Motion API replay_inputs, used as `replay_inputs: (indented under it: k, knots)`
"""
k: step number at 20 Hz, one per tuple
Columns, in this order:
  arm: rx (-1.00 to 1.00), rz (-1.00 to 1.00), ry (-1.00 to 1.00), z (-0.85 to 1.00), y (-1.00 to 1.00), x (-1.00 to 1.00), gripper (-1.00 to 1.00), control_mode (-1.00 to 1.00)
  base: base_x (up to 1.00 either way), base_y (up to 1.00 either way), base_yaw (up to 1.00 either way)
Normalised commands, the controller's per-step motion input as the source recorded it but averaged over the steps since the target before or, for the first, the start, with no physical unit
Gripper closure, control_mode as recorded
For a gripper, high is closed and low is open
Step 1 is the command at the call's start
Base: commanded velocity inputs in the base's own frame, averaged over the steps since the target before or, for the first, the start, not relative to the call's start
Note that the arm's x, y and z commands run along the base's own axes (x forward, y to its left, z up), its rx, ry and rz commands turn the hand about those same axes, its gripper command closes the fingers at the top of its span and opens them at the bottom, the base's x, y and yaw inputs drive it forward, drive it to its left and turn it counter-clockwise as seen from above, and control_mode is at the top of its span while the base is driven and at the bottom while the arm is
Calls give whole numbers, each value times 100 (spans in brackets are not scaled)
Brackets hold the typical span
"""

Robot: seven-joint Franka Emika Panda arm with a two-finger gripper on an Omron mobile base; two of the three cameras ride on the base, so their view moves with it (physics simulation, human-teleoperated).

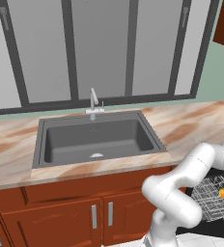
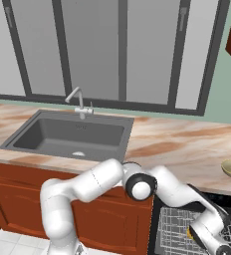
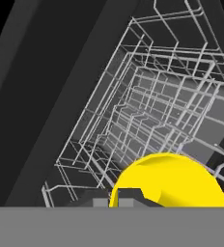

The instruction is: Pick up the cup and bowl from the counter, place them in the dishwasher, and close the dishwasher door.

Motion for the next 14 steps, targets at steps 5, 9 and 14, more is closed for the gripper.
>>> replay_inputs:
  k: [5,9,14]
  knots:
    - [0,0,0,-42,-18,21,100,-100,0,0,0]
    - [0,0,0,-41,-17,19,100,-100,0,0,0]
    - [0,0,0,-34,-17,18,-100,-100,0,0,0]
